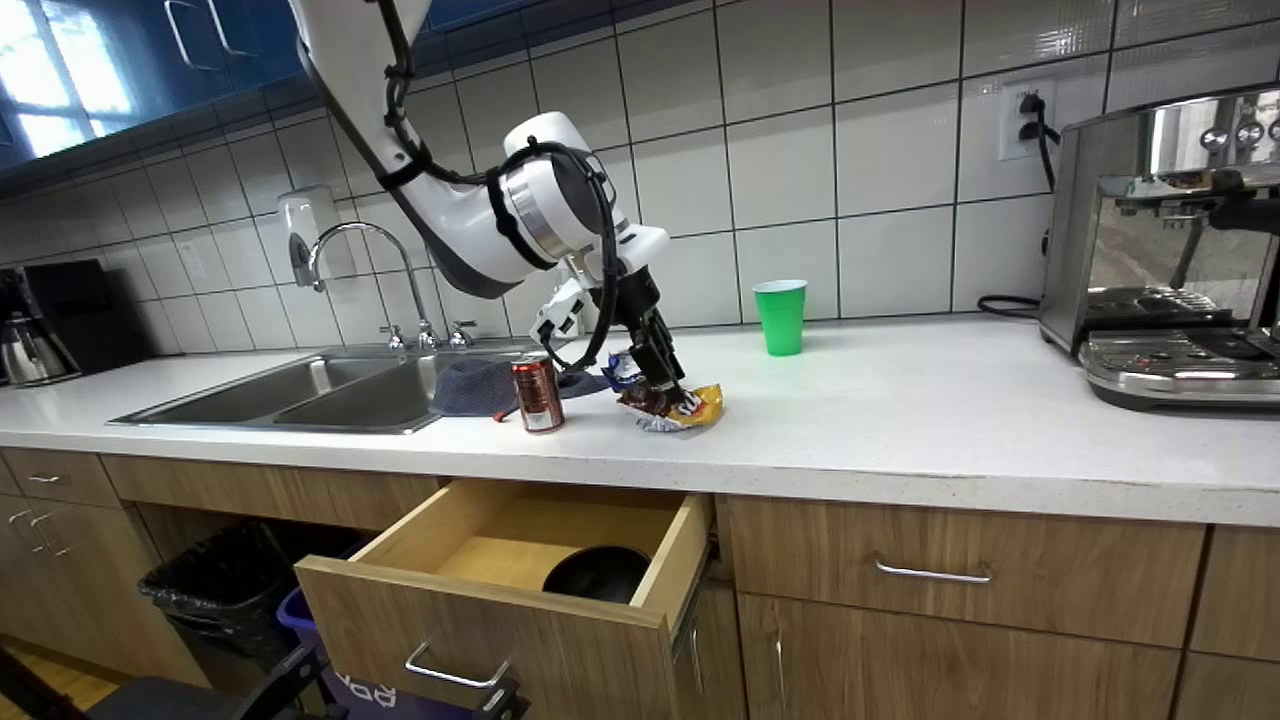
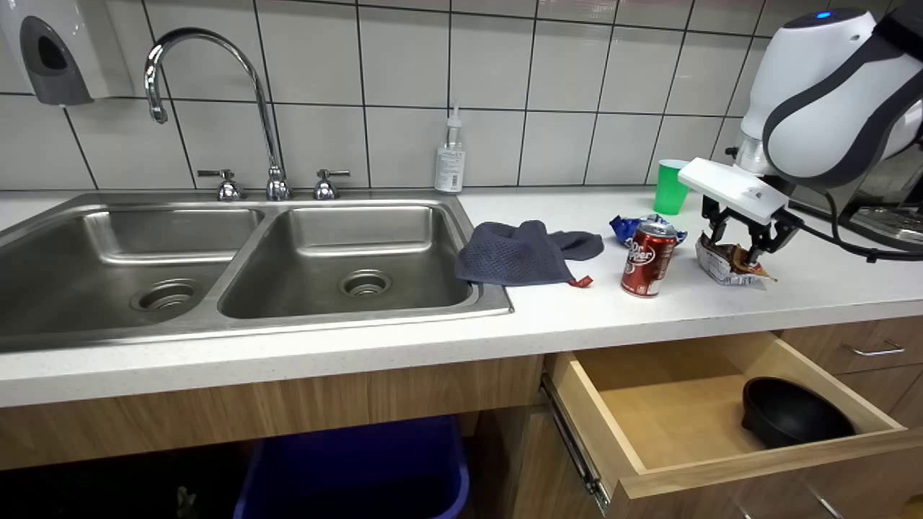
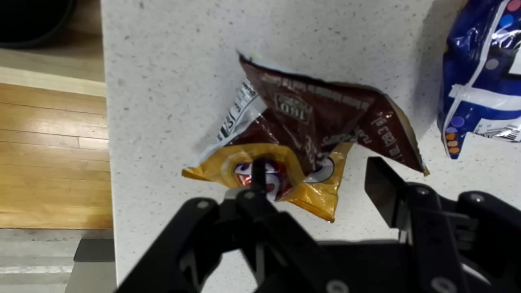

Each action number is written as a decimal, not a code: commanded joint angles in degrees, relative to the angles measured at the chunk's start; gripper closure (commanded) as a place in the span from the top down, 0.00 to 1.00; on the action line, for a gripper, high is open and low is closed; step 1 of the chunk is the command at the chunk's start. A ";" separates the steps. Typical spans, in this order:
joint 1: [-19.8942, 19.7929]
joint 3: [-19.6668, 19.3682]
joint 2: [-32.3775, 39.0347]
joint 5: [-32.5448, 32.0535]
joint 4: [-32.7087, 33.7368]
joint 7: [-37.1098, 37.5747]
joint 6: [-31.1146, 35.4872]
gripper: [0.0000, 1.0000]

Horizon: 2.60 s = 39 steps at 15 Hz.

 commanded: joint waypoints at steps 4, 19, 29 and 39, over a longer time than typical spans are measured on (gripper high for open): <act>1.43 -1.25 0.06 0.71 0.16 0.56 0.49 0.12; 3.16 -1.50 -4.11 -0.07 -3.62 -0.24 0.91 0.00; 0.90 2.61 -17.71 -0.87 -15.57 -9.96 -1.31 0.00; -4.77 10.90 -28.07 4.71 -26.05 -28.19 -4.04 0.00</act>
